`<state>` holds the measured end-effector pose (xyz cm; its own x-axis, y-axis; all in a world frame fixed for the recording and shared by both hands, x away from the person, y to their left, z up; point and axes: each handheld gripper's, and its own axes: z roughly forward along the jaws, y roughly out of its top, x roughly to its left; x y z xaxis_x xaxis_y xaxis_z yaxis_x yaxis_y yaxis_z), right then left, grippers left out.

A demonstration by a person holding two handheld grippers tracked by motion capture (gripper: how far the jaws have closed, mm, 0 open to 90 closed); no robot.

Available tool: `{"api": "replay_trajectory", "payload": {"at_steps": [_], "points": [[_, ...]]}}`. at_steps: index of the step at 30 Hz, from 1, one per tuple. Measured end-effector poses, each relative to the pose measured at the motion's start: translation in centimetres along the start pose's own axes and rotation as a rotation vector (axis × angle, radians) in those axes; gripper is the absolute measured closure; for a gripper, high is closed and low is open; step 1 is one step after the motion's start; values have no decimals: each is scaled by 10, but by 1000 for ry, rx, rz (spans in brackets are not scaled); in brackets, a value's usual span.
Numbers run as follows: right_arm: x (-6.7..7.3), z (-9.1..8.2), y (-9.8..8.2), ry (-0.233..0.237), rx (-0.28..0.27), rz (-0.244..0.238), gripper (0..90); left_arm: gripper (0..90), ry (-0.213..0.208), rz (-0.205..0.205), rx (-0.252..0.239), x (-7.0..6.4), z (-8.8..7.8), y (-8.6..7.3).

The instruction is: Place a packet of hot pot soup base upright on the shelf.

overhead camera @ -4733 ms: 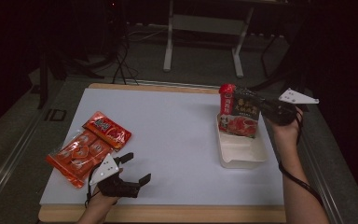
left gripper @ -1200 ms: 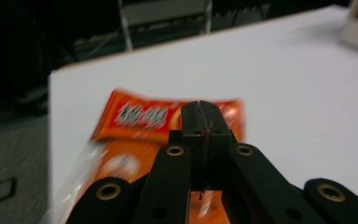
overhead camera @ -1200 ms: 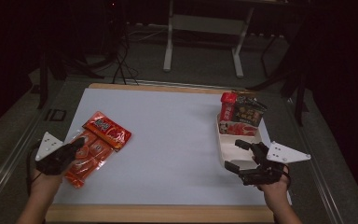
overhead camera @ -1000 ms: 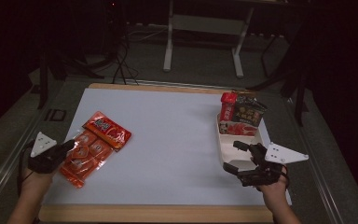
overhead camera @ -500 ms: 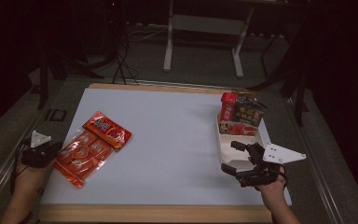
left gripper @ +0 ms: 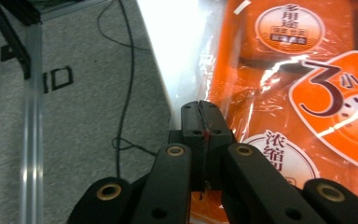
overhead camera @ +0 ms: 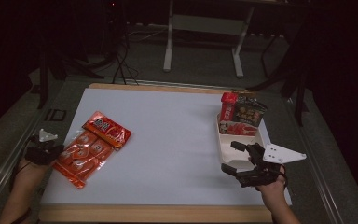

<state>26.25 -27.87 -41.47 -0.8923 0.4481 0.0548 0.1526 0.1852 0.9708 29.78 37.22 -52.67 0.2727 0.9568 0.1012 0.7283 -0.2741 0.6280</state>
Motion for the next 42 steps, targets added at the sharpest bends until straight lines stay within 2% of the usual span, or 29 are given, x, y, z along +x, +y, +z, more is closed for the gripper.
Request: {"api": "replay_trajectory", "payload": {"at_steps": [6,7,12,14,15,17,19,20,25,30,33,36,38,40,42], "points": [[-2,1,1,2,-5,7,152,900,-45,-3,-30,-16,-6,-6],[-2,1,1,2,-4,7,152,900,-78,-16,-44,-25,-8,-9],[0,1,1,6,-3,5,153,900,-134,1,-53,-45,-11,-10],[0,1,1,4,-3,4,153,900,-134,1,-53,-45,-11,-10],[0,2,1,5,-3,4,153,900,-165,19,-45,-61,-12,-7],[0,2,1,5,-1,4,153,900,-196,28,-45,-71,-11,-5],[0,2,1,6,-1,5,153,900,-196,28,-45,-71,-11,-5],[0,3,1,6,4,3,153,900,-226,47,-48,-86,-11,-3],[0,3,1,9,6,3,153,900,-285,78,-52,-112,-12,1],[0,3,1,11,5,4,153,900,-322,110,-51,-133,-13,5],[0,3,0,11,7,3,153,900,-318,116,-50,-138,-14,5],[0,3,0,11,7,5,153,900,-300,86,-83,-135,-15,8],[0,2,0,12,8,6,153,900,-272,68,-101,-131,-16,14],[0,2,0,15,7,8,154,900,-249,58,-102,-125,-15,21],[0,2,0,15,9,6,154,900,-228,31,-99,-117,-10,29]]}}
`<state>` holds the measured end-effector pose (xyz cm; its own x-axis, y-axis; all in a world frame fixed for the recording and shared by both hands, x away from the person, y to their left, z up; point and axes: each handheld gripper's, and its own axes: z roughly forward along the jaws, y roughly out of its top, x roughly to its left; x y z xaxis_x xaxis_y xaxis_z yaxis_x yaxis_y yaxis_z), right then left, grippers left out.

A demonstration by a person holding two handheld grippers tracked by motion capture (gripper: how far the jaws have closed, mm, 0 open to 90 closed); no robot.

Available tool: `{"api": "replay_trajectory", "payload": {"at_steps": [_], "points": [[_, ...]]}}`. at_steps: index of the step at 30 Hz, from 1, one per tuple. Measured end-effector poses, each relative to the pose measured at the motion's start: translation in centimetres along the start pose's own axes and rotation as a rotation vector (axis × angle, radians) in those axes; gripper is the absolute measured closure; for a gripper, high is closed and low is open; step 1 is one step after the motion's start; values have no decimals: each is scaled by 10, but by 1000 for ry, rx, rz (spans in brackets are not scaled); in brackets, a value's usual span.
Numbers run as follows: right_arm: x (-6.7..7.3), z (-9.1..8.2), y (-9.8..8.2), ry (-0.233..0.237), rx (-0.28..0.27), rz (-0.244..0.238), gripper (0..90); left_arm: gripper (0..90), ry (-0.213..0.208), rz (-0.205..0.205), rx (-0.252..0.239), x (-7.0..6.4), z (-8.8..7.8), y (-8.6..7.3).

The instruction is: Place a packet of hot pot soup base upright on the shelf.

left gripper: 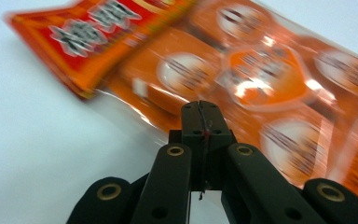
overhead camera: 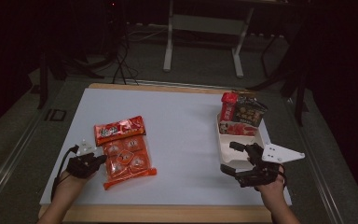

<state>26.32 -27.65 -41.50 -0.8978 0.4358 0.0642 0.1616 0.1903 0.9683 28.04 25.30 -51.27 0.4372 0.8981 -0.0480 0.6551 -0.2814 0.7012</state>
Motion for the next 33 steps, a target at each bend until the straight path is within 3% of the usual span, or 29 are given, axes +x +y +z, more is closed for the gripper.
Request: {"api": "replay_trajectory", "payload": {"at_steps": [7,13,17,24,30,33], "points": [[-1,-2,-1,-1,-2,2,154,900,74,-60,65,17,24,10],[-2,-3,-1,-2,-6,6,154,900,53,-83,72,22,32,16],[0,-2,-1,-1,-2,1,154,900,63,-46,77,15,34,18],[-1,0,0,2,0,3,154,900,26,-27,76,2,40,25],[-1,-1,-1,4,-3,4,154,900,-5,9,84,-15,48,34],[-2,-1,-1,2,-5,9,154,900,-34,33,87,-31,54,40]]}}
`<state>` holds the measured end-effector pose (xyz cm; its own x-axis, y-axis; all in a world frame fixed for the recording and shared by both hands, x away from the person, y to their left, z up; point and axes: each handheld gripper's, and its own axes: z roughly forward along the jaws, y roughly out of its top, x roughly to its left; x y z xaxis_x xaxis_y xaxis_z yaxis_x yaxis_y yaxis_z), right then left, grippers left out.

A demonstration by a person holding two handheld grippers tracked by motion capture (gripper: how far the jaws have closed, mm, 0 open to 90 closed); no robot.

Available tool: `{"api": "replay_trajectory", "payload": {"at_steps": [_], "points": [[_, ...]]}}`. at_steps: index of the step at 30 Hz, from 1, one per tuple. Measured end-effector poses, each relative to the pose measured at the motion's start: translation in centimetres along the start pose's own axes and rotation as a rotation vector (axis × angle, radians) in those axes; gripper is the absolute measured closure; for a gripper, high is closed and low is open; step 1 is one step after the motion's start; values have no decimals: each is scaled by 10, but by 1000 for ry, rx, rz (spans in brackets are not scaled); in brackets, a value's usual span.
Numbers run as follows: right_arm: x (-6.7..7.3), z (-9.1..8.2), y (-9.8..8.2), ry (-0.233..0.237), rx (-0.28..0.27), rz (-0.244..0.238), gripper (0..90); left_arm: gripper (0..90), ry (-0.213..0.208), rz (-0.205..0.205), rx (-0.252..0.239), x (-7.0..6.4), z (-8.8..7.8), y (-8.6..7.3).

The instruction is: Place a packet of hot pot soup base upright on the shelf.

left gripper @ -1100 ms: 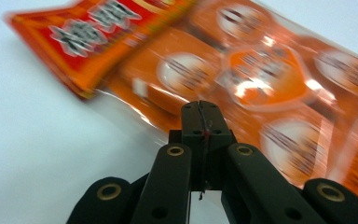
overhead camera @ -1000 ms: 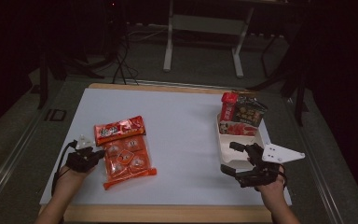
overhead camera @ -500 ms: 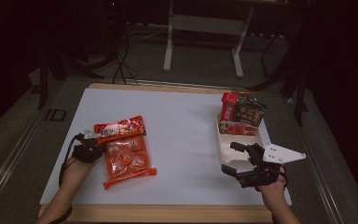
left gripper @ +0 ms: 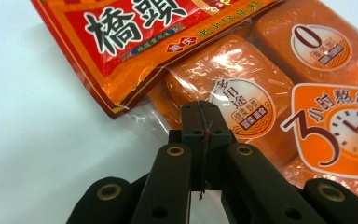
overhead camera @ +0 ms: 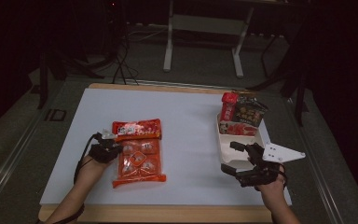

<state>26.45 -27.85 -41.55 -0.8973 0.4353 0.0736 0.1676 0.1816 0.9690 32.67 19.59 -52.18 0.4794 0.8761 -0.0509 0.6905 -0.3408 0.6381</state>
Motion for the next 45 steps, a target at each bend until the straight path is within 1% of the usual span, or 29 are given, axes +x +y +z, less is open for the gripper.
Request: {"api": "replay_trajectory", "payload": {"at_steps": [1,2,10,12,13,15,16,17,18,19,20,21,22,24,25,28,31,32,33,34,35,37,38,39,40,42,43,44,45], "points": [[0,0,0,-1,-1,-2,154,900,-6,3,-1,-3,1,1],[0,0,0,0,-1,-4,154,900,-19,20,4,-8,2,3],[0,0,0,0,3,-4,154,900,-59,70,17,-32,11,14],[0,0,0,0,3,-4,154,900,-69,66,16,-39,12,15],[0,0,0,0,3,-4,154,900,-76,81,20,-44,13,17],[0,-1,-1,0,3,-3,154,900,-88,85,21,-52,14,18],[0,-1,-1,-1,4,-2,154,900,-89,100,26,-55,14,19],[0,-1,0,-1,2,-4,155,900,-97,106,27,-59,14,19],[0,-1,0,0,-1,-4,154,900,-115,112,28,-62,14,19],[0,-1,0,-2,1,-5,155,900,-147,106,31,-66,14,19],[0,-1,0,-3,1,-7,155,900,-129,131,30,-71,13,18],[0,-1,-1,-1,0,-6,155,900,-120,150,21,-75,12,19],[0,-1,-1,-2,2,-3,155,900,-134,144,10,-77,10,19],[-1,-1,-1,-2,3,-2,155,900,-135,146,-5,-78,7,20],[-1,-1,-2,-2,4,-2,155,900,-127,155,-11,-79,6,20],[0,-2,-2,-2,4,-2,155,900,-126,157,-16,-75,-1,17],[0,-3,-2,-4,1,-4,155,900,-120,161,-7,-70,-11,10],[0,-4,-2,-3,-1,-3,155,900,-117,169,-5,-68,-12,8],[-1,-4,-1,-5,-2,-5,155,900,-107,173,1,-66,-15,4],[-1,-5,-1,-6,-4,-4,155,900,-99,175,-7,-64,-18,2],[-1,-5,-1,-5,-6,-1,156,900,-108,180,-20,-61,-20,1],[0,-6,-1,-11,-6,-7,157,900,-88,165,-50,-57,-24,0],[0,-6,0,-12,-6,-8,157,900,-108,163,-83,-53,-26,0],[0,-5,-1,-10,-9,-6,157,900,-113,162,-105,-51,-28,0],[1,-5,-1,-9,-7,-6,158,900,-103,158,-108,-50,-29,1],[2,-4,-1,-10,1,-12,157,900,-125,164,-126,-49,-30,2],[2,-4,-1,-6,2,-11,157,900,-120,172,-118,-50,-31,2],[2,-4,-1,-1,3,-7,157,900,-125,183,-109,-51,-30,2],[1,-5,-1,-3,2,-5,156,900,-136,181,-101,-51,-30,1]]}}
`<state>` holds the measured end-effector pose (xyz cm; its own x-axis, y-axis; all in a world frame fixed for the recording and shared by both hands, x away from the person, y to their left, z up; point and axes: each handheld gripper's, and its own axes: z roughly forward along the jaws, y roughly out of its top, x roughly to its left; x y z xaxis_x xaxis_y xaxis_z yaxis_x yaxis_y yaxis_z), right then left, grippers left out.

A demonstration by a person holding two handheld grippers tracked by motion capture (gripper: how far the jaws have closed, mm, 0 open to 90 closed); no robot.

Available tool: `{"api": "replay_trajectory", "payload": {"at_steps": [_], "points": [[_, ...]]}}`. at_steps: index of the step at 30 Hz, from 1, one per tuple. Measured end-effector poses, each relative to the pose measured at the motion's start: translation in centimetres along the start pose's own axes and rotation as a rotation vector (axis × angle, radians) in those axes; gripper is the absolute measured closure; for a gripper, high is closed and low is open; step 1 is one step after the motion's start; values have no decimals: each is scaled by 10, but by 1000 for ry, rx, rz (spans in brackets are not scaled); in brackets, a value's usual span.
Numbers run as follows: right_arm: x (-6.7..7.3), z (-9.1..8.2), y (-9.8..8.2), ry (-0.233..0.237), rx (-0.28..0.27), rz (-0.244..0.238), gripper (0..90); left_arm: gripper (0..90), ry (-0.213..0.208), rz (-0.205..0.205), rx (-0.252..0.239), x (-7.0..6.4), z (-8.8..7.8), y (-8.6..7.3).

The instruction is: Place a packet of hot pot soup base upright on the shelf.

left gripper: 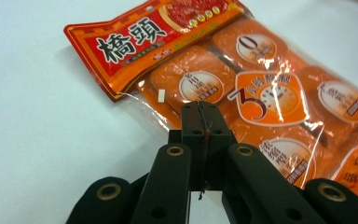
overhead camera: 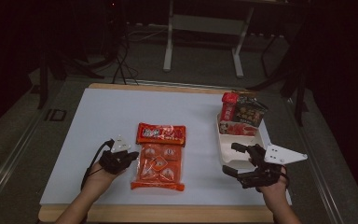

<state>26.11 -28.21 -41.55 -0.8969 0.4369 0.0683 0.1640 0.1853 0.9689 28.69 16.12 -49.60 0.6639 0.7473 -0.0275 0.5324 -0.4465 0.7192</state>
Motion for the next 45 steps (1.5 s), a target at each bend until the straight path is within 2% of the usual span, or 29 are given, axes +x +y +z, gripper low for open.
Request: {"api": "replay_trajectory", "payload": {"at_steps": [1,7,11,13,16,19,20,21,23,27,30,35,36,39,41,45], "points": [[-1,0,0,-2,-1,2,157,900,10,-14,19,-1,1,-1],[-1,-2,0,-4,-3,1,157,900,-47,20,128,-15,7,-22],[-1,-1,0,-6,-1,0,157,900,-92,31,157,-22,11,-22],[0,-1,0,-4,2,-3,157,900,-72,43,159,-26,12,-20],[0,0,0,-2,2,-9,157,900,-90,12,146,-25,13,-21],[0,1,0,0,3,-8,157,900,-94,6,141,-28,14,-21],[0,1,0,1,4,-6,157,900,-127,-2,133,-30,15,-21],[0,2,0,2,5,-7,157,900,-139,0,133,-33,16,-20],[1,3,-1,4,6,-11,157,900,-136,27,132,-40,18,-17],[1,2,-1,3,6,-11,157,900,-153,21,118,-41,18,-14],[-1,1,-1,2,3,-5,157,900,-134,21,83,-36,13,-11],[-1,0,0,0,-7,-14,169,900,-84,-6,7,-22,3,-5],[-1,0,0,-4,-6,-15,168,879,-80,-15,-19,-18,2,-4],[-1,1,-1,-16,1,-12,165,778,-58,-18,-41,-11,1,-2],[0,2,-2,-27,14,-16,162,724,-54,-46,-46,-6,2,-1],[1,7,-5,-44,41,-33,163,607,-12,-74,-70,2,3,-1]]}}
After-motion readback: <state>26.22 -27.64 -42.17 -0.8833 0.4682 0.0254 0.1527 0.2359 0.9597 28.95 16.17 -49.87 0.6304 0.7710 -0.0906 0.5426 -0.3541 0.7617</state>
